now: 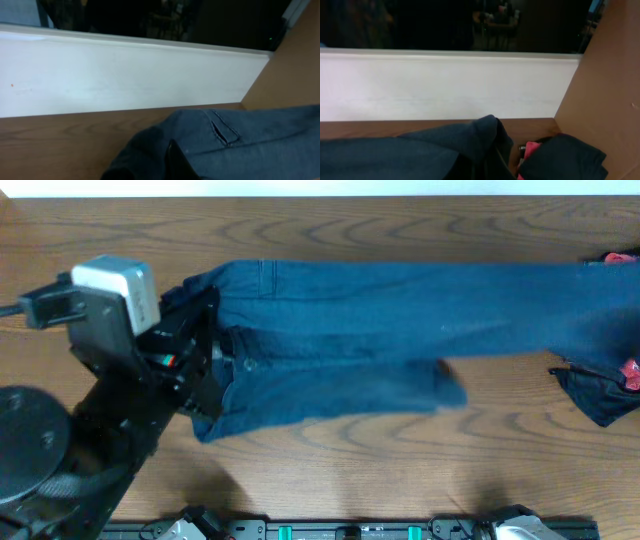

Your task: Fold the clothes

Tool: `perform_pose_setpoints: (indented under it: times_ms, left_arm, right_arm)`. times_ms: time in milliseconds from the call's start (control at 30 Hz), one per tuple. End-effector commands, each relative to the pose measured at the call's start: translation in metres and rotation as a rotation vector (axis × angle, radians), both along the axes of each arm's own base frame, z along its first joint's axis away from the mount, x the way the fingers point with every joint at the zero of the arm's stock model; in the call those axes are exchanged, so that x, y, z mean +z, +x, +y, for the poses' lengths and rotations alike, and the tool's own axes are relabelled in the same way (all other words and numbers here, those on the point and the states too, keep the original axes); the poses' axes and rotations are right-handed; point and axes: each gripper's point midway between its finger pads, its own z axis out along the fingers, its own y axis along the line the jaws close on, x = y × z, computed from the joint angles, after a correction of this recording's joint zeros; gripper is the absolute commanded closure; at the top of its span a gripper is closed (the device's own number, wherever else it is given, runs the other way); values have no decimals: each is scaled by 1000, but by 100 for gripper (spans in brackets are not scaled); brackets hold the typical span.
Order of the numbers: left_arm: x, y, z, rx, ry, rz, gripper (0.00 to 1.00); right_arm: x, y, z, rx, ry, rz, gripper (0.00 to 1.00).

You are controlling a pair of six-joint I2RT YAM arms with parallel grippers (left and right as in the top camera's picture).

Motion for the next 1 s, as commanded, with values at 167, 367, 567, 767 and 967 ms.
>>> perform_pose_setpoints:
  times_ms: [167,367,567,767,967]
  left_arm:
    - [-2,9,0,34,38,-1,94]
    - [-33,34,-18,65,145,91,94]
    - [-81,67,-51,67,269,224,94]
    - [-114,95,-72,99,350,296,94]
    - [-130,109,-67,180,370,339,94]
  right_arm:
    - [-12,-24,-11,-38,42,29,99]
    - [-38,7,-5,-69,46,161,99]
    - [-77,66,15,-75,21,346,99]
    - [-109,111,31,-64,-10,469,99]
    - [-119,123,36,-57,-17,504,99]
